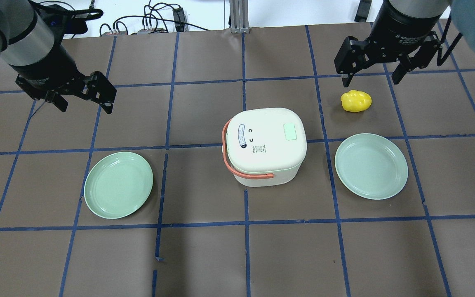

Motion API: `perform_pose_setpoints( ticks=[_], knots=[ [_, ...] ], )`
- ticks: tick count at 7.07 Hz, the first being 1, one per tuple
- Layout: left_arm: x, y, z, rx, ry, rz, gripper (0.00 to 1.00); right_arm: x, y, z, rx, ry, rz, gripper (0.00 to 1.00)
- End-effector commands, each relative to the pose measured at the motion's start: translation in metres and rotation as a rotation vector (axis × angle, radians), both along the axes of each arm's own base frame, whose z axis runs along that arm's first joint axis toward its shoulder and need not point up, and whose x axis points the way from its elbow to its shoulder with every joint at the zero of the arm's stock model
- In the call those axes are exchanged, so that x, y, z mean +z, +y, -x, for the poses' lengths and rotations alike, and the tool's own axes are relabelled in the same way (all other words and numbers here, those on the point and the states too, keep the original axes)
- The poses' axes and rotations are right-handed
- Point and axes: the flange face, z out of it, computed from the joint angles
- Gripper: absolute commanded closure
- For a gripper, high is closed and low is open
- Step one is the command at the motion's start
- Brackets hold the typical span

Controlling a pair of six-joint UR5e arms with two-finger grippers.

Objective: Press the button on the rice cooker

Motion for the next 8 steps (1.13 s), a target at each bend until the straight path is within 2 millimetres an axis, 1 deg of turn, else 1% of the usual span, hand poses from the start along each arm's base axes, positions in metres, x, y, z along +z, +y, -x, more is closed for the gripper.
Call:
perform_pose_setpoints(
  ticks=[1,4,6,7,8],
  knots=[
    [0.0004,0.0002,0.0,0.0,0.0,0.001,0.0,-0.0093,0.0033,-0.0002,0.001,-0.001,-0.018,0.0],
    [0.0004,0.0002,0.0,0.0,0.0,0.001,0.0,-0.0124,0.0032,-0.0003,0.005,-0.003,-0.024,0.0],
    [-0.0004,-0.0002,0.0,0.0,0.0,-0.001,0.0,-0.0074,0.0084,-0.0039,0.002,-0.038,-0.016,0.0],
    [-0.0004,-0.0002,0.0,0.0,0.0,-0.001,0.0,-0.0158,0.0085,-0.0063,0.003,-0.055,-0.036,0.0],
    [-0.0004,-0.0002,0.0,0.0,0.0,-0.001,0.0,-0.0135,0.009,-0.0053,0.0,-0.052,-0.03,0.0]
  ],
)
